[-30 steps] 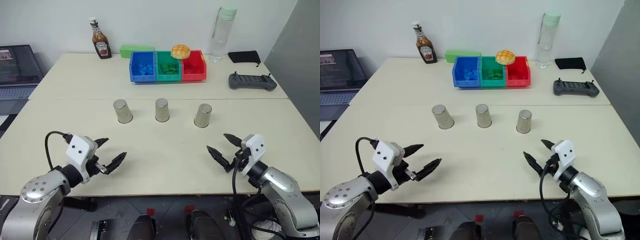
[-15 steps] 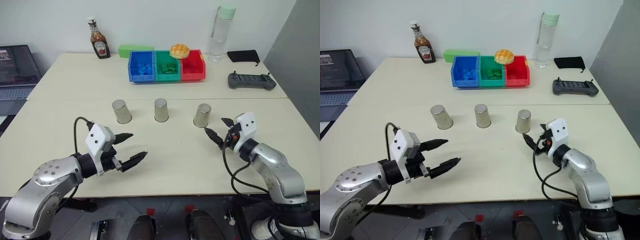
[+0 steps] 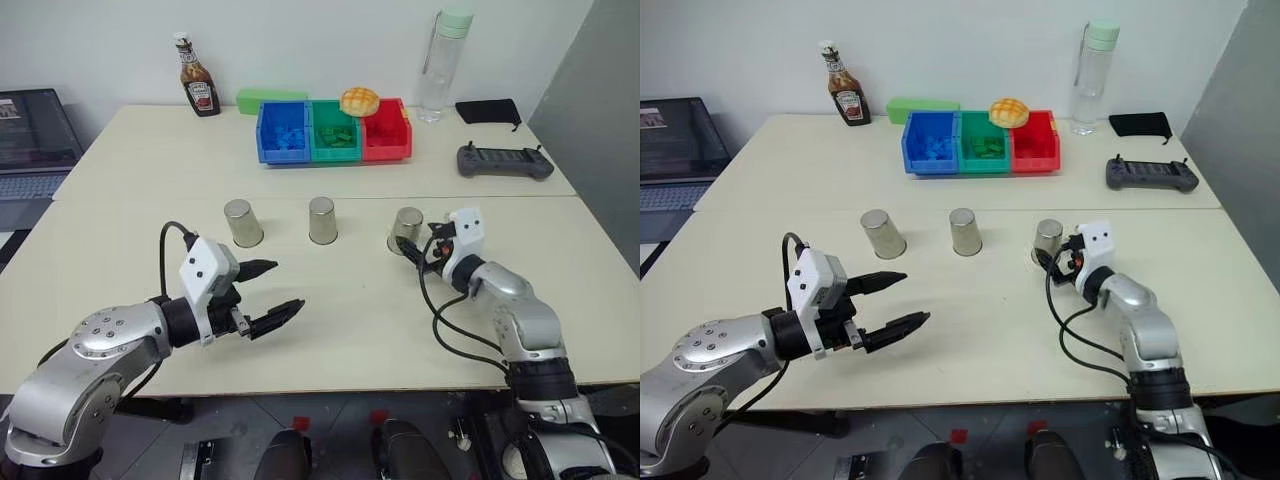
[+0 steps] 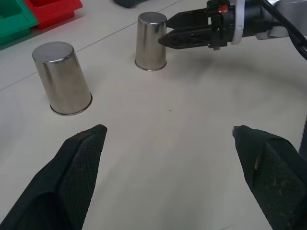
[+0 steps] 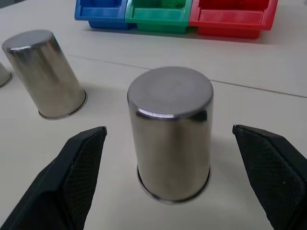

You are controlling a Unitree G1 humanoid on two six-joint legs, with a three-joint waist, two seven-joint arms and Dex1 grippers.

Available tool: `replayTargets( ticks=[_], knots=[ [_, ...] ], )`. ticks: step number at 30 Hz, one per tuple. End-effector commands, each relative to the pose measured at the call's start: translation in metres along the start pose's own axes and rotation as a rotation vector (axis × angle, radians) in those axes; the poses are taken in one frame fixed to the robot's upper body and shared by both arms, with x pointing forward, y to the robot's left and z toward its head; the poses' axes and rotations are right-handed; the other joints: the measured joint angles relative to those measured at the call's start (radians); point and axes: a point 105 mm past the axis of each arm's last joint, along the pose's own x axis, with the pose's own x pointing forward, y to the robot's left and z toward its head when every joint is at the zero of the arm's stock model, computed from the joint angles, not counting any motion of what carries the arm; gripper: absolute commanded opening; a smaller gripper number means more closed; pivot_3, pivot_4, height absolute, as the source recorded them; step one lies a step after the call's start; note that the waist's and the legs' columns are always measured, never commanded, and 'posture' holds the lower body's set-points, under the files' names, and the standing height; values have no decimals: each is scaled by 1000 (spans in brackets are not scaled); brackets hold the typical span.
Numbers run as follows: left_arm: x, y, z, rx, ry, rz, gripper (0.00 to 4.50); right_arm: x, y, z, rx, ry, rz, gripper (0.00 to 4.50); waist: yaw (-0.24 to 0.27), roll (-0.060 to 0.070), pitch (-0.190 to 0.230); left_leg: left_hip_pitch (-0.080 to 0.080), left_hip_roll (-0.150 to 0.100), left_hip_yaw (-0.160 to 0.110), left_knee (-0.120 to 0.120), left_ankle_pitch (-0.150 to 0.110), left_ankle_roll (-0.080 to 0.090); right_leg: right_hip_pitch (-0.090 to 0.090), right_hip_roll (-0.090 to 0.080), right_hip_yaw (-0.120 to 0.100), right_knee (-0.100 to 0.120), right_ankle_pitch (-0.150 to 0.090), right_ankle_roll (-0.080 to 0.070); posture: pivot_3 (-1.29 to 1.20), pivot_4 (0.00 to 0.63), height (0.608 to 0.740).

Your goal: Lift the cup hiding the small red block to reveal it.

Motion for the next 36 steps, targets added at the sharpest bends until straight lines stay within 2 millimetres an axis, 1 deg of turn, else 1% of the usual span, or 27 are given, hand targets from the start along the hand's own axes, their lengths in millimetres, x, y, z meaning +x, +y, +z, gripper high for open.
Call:
replayTargets(
  ticks=[1,7,9,10,15,17,19,24,27,29,32,34,36],
  knots=[
    [0,-1,6,28,-14,2,4500,10,2,13,-18,-47,6,4481,0,0,0,0,0,0,0,0,0,0,0,0,0,0,0,0,150,740],
    [-1,0,5,26,-9,13,4500,19,0,15,-5,-72,-2,4481,0,0,0,0,0,0,0,0,0,0,0,0,0,0,0,0,150,740],
    [-2,1,3,25,-5,21,4500,20,-2,16,0,-83,-20,4115,0,0,0,0,0,0,0,0,0,0,0,0,0,0,0,0,150,740],
    [-2,2,3,25,-3,23,4500,20,-3,16,2,-87,-24,4030,0,0,0,0,0,0,0,0,0,0,0,0,0,0,0,0,150,740],
    [-3,1,1,21,0,33,4500,20,-3,18,1,-105,-24,2797,0,0,0,0,1,0,0,0,0,0,0,0,0,0,0,0,150,740],
    [-3,1,1,20,-1,34,4500,19,-3,19,1,-112,-21,2561,0,0,0,0,1,0,0,0,0,0,0,0,0,0,0,0,150,740],
    [-3,0,1,19,-4,36,4500,19,-2,24,-1,-130,-13,2562,0,1,0,0,1,0,0,0,0,0,0,0,0,0,0,0,150,740],
    [-3,1,1,22,-6,39,4500,16,2,42,-54,-198,20,2561,0,1,0,0,1,0,0,0,0,0,0,0,0,0,0,0,150,740],
    [-3,2,1,24,-5,39,4500,8,1,61,-89,-256,17,2561,0,1,1,0,1,0,0,0,0,0,0,0,0,0,0,0,150,740],
    [-2,2,2,25,-5,38,4500,2,-5,70,-109,-280,-9,2561,0,1,1,0,1,0,0,0,0,0,-1,0,0,0,0,0,150,740],
    [-1,1,3,23,-12,28,4500,-9,-22,77,-128,-289,-81,2561,1,1,1,-1,1,0,0,0,0,0,-1,0,0,0,0,0,150,740],
    [0,1,4,22,-18,21,4500,-17,-34,80,-144,-282,-127,2561,1,1,1,-1,1,0,0,0,0,0,-1,0,0,0,0,0,150,740],
    [0,1,5,23,-22,18,4500,-24,-41,78,-158,-261,-157,2561,1,1,1,-1,0,0,0,0,0,0,-1,0,0,0,0,0,150,740]
  ],
)
